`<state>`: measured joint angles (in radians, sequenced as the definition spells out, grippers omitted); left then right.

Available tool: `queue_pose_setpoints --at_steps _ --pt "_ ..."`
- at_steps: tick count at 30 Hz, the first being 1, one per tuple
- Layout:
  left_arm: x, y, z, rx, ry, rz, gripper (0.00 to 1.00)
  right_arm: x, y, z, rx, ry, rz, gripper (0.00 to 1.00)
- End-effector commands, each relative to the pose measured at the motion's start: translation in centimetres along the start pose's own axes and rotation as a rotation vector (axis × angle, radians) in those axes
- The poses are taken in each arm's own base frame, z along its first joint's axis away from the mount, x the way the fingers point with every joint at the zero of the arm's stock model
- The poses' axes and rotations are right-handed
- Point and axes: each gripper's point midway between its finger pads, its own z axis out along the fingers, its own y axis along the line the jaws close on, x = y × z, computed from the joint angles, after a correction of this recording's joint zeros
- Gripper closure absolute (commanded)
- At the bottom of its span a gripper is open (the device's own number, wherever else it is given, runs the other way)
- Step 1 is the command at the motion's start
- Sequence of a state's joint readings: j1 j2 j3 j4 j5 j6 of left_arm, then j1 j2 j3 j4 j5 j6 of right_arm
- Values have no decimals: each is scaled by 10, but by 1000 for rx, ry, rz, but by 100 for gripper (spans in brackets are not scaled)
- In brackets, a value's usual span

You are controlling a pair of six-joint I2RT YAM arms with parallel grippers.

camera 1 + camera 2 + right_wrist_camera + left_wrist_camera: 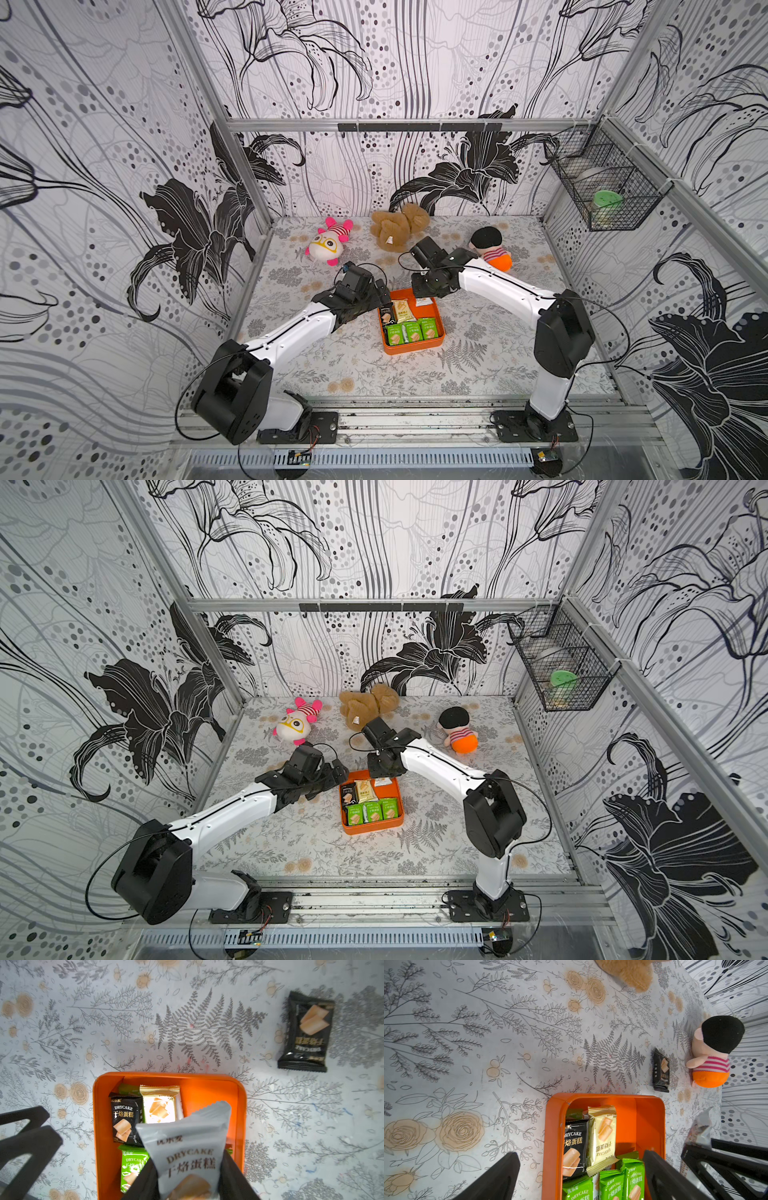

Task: Take the cookies out of the storage box
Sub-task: Place the cookie at the center of the board.

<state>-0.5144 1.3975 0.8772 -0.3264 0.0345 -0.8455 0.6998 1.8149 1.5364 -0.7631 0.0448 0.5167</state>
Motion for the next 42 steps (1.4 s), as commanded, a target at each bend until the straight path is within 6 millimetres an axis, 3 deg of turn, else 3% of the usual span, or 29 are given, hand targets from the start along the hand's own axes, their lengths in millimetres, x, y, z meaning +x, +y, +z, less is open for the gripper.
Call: queue_pose_setpoints --at_steps 1,6,13,21,28,42 --pt "-9 -14 1 28 3 17 3 -6 -29 -7 35 -21 1 58" --pt "-8 -15 2 26 12 4 3 -16 -76 -3 92 -22 27 58" --pt "3 -3 3 -3 40 -18 3 -26 -136 25 215 21 30 58" --pt "21 16 7 -35 57 -60 3 -53 -181 52 286 44 32 58" --pt "28 29 5 -58 50 -91 3 -68 -202 79 268 76 60 57" --pt "22 38 -4 -87 -5 -120 3 -80 -200 111 232 113 39 55"
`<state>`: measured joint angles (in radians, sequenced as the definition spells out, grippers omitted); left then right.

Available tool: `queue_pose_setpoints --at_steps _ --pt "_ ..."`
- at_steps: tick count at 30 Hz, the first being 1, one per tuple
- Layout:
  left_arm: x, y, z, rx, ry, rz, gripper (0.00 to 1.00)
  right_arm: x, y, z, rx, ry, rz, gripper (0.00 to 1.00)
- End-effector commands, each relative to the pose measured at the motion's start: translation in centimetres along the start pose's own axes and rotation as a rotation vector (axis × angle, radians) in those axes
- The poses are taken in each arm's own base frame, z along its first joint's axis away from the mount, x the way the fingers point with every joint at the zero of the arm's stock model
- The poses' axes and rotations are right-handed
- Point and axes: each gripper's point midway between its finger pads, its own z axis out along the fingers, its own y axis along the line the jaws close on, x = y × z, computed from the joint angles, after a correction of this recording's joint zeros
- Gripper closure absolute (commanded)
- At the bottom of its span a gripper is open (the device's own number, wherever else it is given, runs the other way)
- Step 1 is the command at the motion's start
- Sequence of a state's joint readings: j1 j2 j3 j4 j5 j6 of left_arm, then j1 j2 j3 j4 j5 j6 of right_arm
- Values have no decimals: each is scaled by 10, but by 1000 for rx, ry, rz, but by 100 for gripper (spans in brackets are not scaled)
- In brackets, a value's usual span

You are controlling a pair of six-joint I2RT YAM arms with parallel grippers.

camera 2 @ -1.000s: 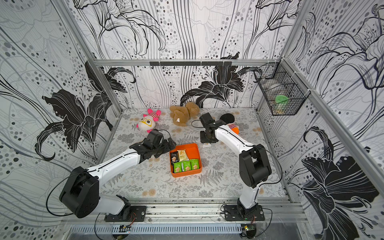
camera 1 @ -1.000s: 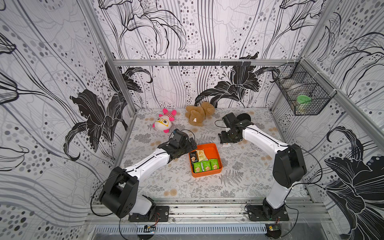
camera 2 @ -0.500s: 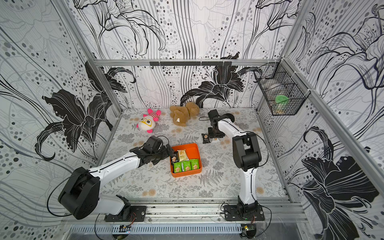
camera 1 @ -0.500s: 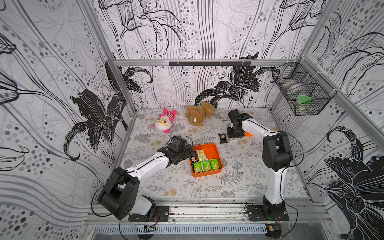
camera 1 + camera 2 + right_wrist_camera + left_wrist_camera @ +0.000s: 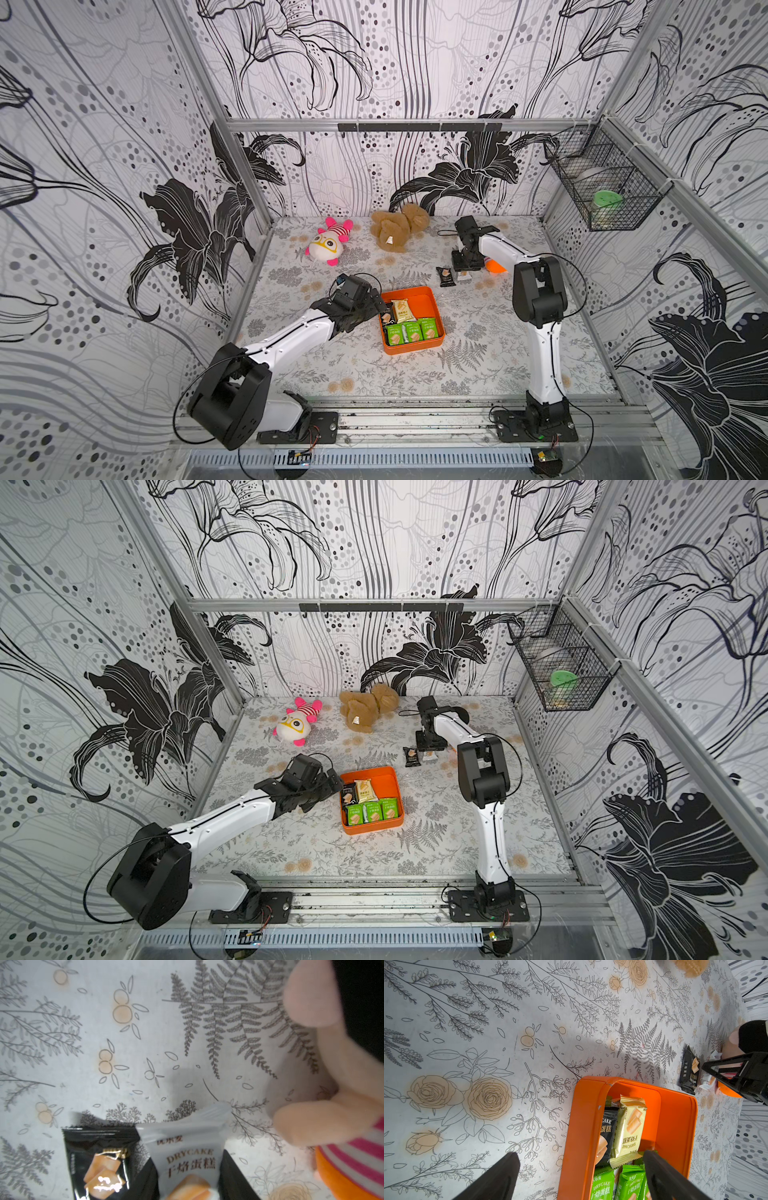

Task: Take the cookies out of the storage box
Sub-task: Place the cookie at the center of the board.

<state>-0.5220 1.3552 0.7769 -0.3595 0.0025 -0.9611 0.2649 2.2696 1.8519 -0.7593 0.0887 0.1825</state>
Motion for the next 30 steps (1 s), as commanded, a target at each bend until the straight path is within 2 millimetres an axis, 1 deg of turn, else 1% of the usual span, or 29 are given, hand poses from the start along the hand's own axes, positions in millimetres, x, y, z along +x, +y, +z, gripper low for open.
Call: queue_pose_setpoints --at_steps 1,4,7,9,11,14,16,19,20,22,26,30 --pt "-3 2 -4 6 -33 -18 3 3 3 4 -10 32 -30 54" --pt "-1 5 -4 4 -32 -21 3 4 4 3 -14 42 -33 50" --pt "1 8 -5 3 -31 -21 3 2 5 -4 -24 32 -28 41" --pt "1 7 -7 11 -32 -21 3 1 5 -13 -27 21 -22 37" --pt "1 5 -9 23 -31 -22 3 0 4 -24 -31 8 -13 36" --pt "3 3 -13 41 -29 -4 3 8 8 -44 -65 -4 12 36" --pt "5 2 -15 49 -22 14 3 18 12 -56 -83 -3 26 36" --pt "9 1 -15 60 -4 37 3 36 24 -79 -108 -10 22 36" --pt "11 -1 -16 67 0 41 3 48 29 -84 -113 2 7 36" --pt "14 -3 -16 82 3 48 3 64 39 -96 -111 9 -12 37" --pt "23 -4 -14 99 24 68 3 97 68 -119 -140 16 -42 36" --pt "31 -3 -15 105 25 75 3 126 100 -136 -197 23 -41 38"
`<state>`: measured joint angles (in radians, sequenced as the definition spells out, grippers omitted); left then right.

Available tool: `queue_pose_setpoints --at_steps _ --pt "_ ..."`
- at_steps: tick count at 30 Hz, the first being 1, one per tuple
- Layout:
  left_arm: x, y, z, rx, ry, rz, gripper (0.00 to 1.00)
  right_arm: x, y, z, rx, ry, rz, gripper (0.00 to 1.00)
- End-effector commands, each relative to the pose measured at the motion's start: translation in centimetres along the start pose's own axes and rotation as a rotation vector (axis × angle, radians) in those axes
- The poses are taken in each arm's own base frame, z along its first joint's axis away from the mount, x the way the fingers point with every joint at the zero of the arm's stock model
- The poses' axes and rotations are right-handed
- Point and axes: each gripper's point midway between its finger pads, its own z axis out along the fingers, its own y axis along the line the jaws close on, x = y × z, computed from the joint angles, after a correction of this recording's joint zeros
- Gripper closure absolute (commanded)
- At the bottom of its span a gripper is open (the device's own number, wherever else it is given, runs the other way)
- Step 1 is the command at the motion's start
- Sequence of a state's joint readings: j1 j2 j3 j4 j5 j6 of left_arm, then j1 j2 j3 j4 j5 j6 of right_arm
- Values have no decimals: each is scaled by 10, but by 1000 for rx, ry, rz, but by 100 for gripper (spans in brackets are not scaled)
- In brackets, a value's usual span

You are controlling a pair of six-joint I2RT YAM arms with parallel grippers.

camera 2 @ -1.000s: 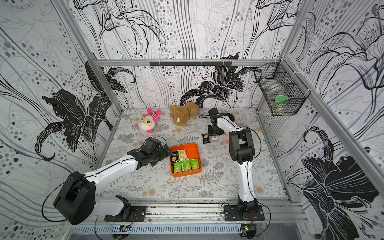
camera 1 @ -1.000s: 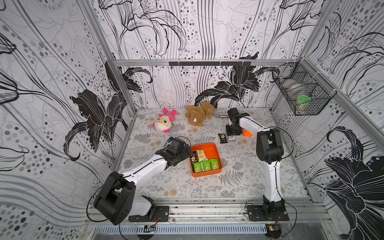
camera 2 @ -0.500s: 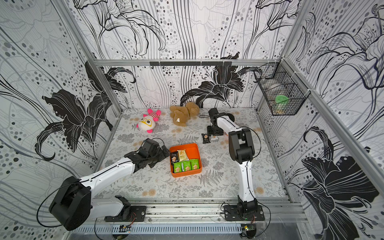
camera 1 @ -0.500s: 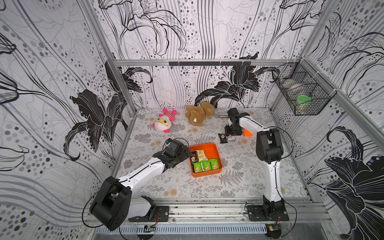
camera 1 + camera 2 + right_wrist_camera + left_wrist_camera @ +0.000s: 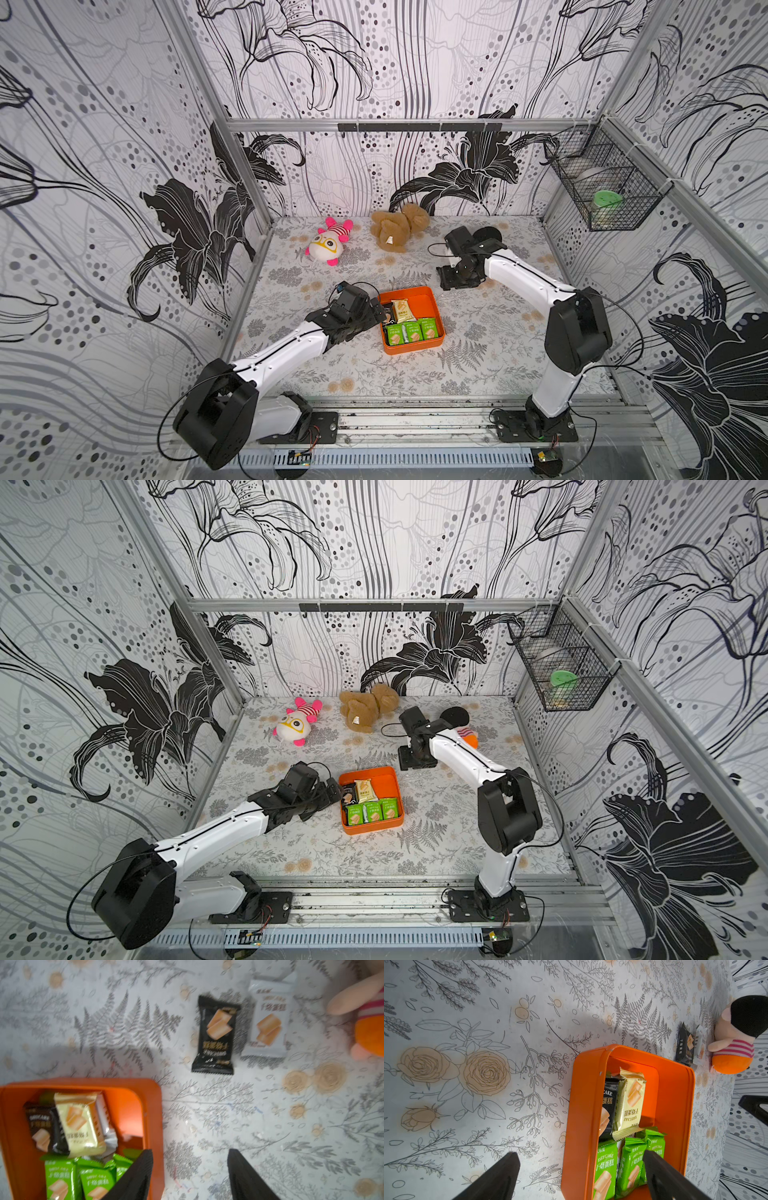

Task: Take the cookies out of the storage box
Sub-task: Place the cookie at the center of the board, then pick up the cookie from the storage box.

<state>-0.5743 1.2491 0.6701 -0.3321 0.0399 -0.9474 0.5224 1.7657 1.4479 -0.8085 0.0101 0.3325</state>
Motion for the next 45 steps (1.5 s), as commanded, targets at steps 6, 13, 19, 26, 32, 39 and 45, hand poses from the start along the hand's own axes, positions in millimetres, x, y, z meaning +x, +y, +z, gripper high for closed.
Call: queue_pose_setpoints --at_steps 6,13,19,26,32,39,45 --pt "9 0 -11 58 -31 7 3 62 64 -11 -62 87 -4 38" --pt "17 17 -18 50 -40 -15 3 89 74 1 -1 128 15 38" --pt "23 27 -20 46 -41 -32 3 98 72 12 52 152 29 38" --pt "25 31 -23 42 -44 -36 3 100 64 22 123 165 59 43" --pt "25 32 -23 28 -41 -27 3 104 65 32 119 181 57 42" --pt "21 31 -23 13 -48 -18 3 107 64 43 137 198 50 42" --pt "23 35 -23 9 -52 -31 3 108 60 52 172 216 34 42"
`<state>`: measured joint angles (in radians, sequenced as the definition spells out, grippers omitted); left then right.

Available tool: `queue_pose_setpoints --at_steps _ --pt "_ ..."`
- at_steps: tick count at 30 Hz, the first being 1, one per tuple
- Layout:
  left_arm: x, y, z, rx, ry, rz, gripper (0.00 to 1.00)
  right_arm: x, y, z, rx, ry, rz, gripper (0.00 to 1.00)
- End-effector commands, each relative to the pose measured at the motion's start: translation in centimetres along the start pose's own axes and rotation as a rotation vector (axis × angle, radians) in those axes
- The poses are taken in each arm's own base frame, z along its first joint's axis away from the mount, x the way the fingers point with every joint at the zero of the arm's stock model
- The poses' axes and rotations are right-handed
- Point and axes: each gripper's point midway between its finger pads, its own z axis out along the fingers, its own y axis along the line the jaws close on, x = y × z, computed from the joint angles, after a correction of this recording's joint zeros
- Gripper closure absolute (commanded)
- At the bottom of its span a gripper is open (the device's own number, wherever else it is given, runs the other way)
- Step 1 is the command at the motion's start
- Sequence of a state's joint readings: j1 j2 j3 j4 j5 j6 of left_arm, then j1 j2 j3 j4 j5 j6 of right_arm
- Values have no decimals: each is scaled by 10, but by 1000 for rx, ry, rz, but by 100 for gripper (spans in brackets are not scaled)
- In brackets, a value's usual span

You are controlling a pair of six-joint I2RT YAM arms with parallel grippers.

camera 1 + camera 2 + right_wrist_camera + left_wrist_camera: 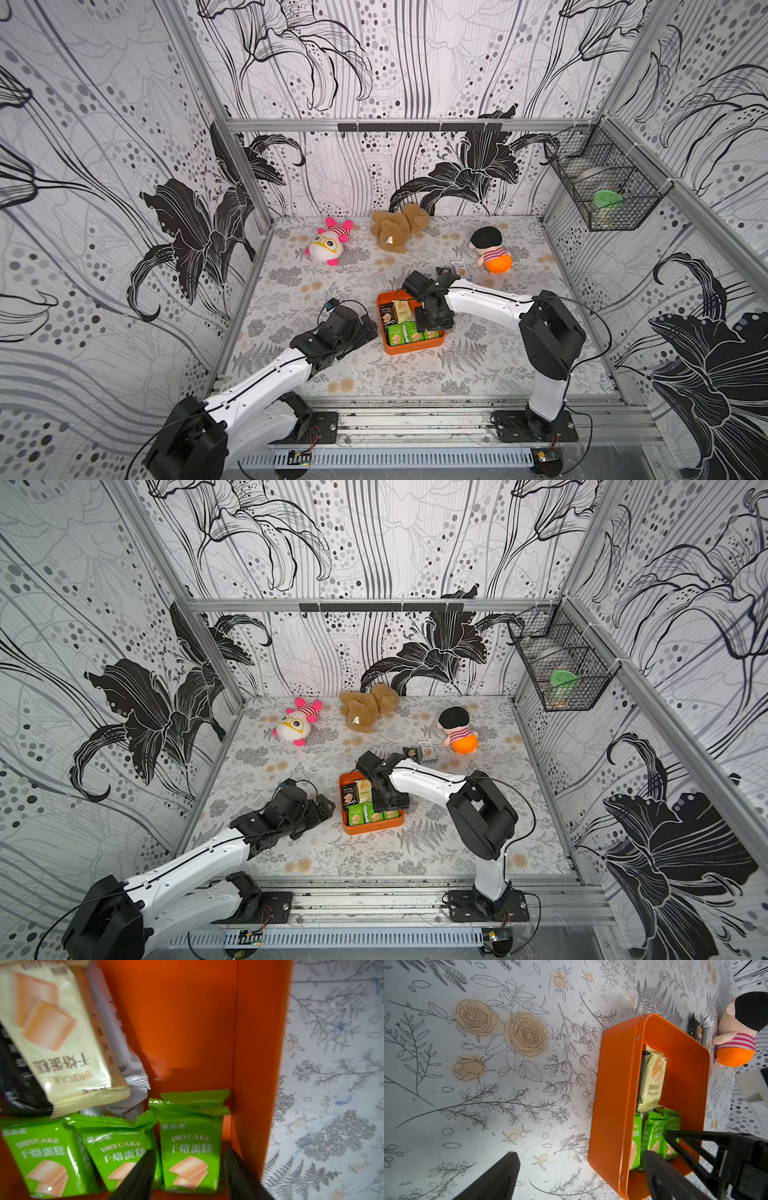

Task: Take the cookies out of the storage box
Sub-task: Pick up the cookie from the storage box.

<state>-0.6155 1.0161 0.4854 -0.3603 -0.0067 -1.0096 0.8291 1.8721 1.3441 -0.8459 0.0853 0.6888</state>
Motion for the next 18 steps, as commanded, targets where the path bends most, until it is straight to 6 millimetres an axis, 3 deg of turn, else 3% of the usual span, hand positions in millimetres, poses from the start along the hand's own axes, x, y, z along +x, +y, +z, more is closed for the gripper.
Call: queue_pose_setpoints --at_steps 1,13,18 --pt "-4 0 -2 0 -24 -2 3 2 -8 6 64 13 -7 42" --pt "-9 -7 -2 -2 -36 3 3 -5 -3 15 59 2 -22 43" --pt "-11 -9 -2 -7 -34 13 3 -6 -4 13 58 -10 -22 49"
